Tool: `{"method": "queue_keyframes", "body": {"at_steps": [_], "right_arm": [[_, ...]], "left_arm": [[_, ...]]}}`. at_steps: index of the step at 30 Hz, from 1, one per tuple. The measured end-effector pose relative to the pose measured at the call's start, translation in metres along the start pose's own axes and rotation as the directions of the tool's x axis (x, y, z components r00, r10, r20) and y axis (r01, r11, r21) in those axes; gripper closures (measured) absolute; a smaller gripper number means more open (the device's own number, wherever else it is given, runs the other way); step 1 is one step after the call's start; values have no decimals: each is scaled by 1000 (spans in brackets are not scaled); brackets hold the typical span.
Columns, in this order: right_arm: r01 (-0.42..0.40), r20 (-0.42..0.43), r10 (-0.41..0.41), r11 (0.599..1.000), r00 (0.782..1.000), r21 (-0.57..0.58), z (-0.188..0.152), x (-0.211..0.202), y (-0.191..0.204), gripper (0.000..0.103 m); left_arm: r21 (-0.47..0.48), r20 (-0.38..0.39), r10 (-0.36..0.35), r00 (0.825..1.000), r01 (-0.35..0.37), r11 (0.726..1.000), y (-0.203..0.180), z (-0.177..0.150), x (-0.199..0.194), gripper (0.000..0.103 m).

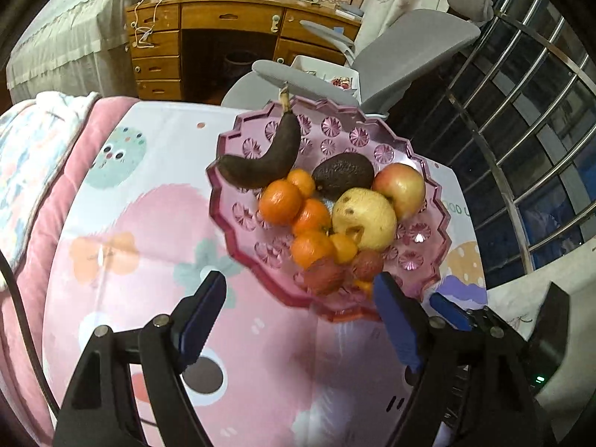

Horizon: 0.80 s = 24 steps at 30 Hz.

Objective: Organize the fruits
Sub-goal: 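Lower both held fruits into the pink bowl and open both grippers, then grasp the last small orange with the right gripper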

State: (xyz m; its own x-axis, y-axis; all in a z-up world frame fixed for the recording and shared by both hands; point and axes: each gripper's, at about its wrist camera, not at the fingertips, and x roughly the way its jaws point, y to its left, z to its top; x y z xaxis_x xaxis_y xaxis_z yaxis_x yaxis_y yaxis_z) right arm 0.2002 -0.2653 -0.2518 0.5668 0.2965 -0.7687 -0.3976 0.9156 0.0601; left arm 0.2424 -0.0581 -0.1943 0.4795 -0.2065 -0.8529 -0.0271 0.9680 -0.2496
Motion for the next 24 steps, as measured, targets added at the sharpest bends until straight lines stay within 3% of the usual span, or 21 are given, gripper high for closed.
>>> {"method": "queue_keyframes", "body": {"at_steps": [8, 19, 21, 22, 24], "right_arm": [[-8, -31, 6, 997, 1000, -78, -4, 30, 24, 52], [46, -37, -51, 992, 998, -115, 4, 56, 36, 52], [51, -31, -55, 991, 998, -128, 5, 58, 39, 57], [49, -32, -54, 990, 998, -131, 6, 59, 40, 67], [55, -33, -60, 990, 998, -133, 6, 59, 41, 70]], "left_arm": [[-35, 0, 9, 1000, -9, 999, 13, -20, -9, 23], [-92, -14, 16, 1000, -17, 996, 34, -32, -12, 23], [-100, -15, 18, 1000, -20, 995, 37, -33, -12, 23], [-105, -14, 21, 1000, -22, 994, 39, -34, -13, 23], [-110, -13, 26, 1000, -27, 994, 41, -35, -14, 23]]}}
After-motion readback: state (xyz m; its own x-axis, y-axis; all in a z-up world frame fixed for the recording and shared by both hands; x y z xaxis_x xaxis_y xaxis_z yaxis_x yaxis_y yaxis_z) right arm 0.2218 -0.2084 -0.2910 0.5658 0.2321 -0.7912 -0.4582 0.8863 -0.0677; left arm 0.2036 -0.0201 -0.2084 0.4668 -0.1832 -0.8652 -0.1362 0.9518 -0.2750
